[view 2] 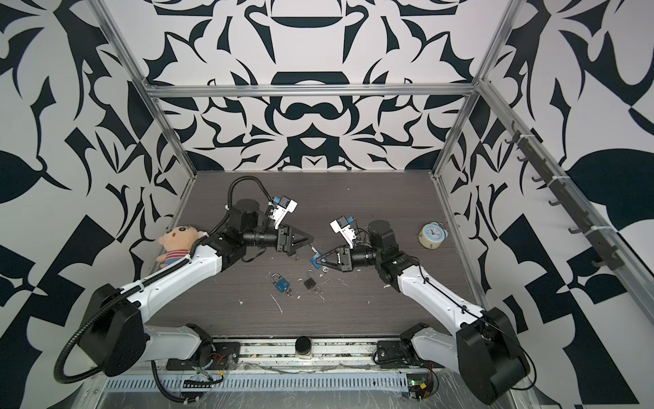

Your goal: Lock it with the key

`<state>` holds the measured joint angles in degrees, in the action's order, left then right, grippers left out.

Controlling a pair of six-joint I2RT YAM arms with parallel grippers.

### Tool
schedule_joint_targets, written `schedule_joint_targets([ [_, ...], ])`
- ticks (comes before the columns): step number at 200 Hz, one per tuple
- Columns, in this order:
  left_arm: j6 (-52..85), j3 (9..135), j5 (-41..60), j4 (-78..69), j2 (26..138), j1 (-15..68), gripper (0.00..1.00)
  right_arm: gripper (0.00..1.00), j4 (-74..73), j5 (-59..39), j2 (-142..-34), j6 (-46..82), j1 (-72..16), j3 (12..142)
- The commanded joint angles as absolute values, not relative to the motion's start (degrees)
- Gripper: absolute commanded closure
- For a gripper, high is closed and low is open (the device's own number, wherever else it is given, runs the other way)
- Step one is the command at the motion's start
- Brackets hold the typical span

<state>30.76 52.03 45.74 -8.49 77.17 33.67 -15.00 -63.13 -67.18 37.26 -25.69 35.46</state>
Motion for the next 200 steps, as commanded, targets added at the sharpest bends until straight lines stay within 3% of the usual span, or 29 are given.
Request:
schedule_joint_targets([
  [1,32.7,50.8,50.1,-14.7,78.6,33.7,0.44,1.00,-20.8,-65.8,-68.0,39.4,-25.8,36.4],
  [99,33.2,49.3,52.6,-15.7,81.0,33.6,0.47,1.00,-23.6,-65.8,-69.4,42.5,-25.7,38.1],
  [200,30.7,46.2,51.4,-12.2,76.5,31.6,0.60,1.00,-25.4,-65.2,-73.2,44.7,-25.8,39.3],
])
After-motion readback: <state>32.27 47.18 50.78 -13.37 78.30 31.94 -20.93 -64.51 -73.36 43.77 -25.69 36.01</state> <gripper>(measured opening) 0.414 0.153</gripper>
